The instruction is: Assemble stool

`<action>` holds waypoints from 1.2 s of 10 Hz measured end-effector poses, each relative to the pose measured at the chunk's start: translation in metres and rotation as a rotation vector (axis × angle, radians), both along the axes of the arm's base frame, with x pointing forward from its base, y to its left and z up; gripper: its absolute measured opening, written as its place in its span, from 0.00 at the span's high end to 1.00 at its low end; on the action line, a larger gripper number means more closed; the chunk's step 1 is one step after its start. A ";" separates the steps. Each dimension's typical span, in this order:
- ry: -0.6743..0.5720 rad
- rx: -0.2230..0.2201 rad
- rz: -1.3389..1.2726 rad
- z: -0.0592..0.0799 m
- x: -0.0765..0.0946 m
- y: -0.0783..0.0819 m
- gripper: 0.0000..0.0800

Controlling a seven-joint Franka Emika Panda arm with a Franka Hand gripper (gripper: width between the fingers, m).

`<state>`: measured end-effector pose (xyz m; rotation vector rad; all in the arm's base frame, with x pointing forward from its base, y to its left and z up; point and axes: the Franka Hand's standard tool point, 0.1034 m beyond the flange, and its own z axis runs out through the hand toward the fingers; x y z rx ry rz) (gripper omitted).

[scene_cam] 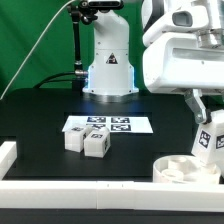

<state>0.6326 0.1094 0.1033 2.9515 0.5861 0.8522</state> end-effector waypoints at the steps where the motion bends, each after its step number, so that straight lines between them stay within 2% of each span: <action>1: 0.003 -0.001 -0.001 -0.002 -0.001 -0.001 0.59; 3: 0.012 -0.002 0.001 -0.008 -0.003 0.000 0.59; 8: -0.024 0.003 0.001 -0.009 0.000 0.001 0.59; 9: -0.024 0.003 0.001 -0.009 0.000 0.001 0.52; 10: -0.024 0.003 0.001 -0.009 0.000 0.001 0.52; 11: -0.024 0.003 0.001 -0.009 0.000 0.001 0.30; 12: -0.017 0.002 0.003 -0.007 0.000 0.001 0.30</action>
Offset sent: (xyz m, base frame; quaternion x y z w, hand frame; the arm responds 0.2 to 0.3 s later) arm 0.0004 0.0037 -0.0071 0.0004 0.0076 -0.0014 1.0000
